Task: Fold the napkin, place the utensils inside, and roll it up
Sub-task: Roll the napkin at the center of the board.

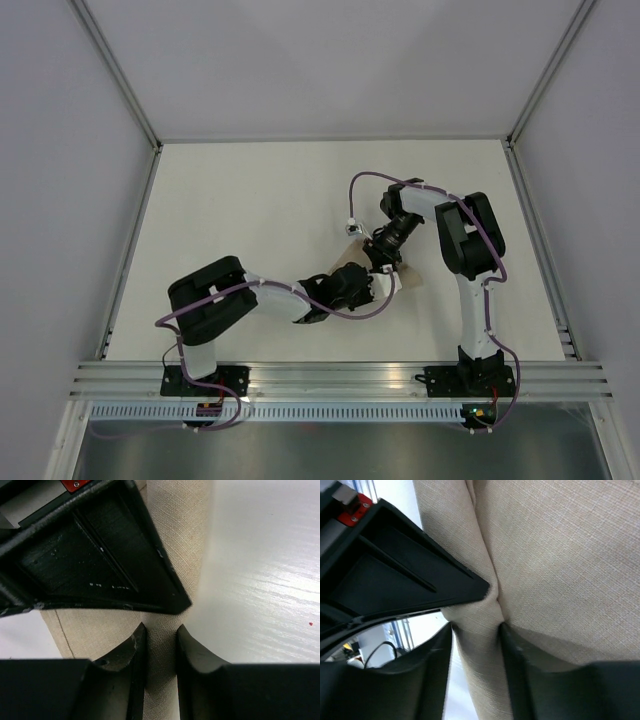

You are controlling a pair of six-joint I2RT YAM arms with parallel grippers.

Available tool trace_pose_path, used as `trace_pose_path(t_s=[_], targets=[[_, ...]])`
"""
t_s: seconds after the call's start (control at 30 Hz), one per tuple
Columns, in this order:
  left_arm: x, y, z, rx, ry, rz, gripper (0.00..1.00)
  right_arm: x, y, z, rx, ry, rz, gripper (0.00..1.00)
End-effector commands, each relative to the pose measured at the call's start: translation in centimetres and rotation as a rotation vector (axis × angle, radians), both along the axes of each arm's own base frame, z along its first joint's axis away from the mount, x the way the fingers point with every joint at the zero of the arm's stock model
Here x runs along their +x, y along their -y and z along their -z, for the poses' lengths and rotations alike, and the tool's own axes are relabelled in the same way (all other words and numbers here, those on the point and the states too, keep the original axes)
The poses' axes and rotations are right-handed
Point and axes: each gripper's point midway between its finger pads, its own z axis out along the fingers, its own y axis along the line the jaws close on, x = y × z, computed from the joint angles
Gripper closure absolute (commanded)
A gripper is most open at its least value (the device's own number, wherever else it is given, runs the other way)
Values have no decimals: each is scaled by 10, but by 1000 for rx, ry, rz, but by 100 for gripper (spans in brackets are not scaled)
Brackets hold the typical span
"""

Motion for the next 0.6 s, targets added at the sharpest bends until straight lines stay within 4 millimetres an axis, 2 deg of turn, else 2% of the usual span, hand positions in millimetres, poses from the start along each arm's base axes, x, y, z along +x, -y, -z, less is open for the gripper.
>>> trace_pose_path(t_s=[0.0,0.1,0.37,0.4,0.57], targets=[[-16,-1,18,7,-172,32,83,29,-4,22,14,159,-34,45],[-19,-7,23,-3,-265,52,85,38,-8,10,21,199,-7,39],[-31,-15,32,-3,-423,103,86,68,-12,-26,22,289,131,33],[-31,-14,32,-7,-438,107,86,71,-10,-33,16,290,170,30],[-34,-18,32,-12,-528,120,87,91,-7,-49,35,347,272,29]])
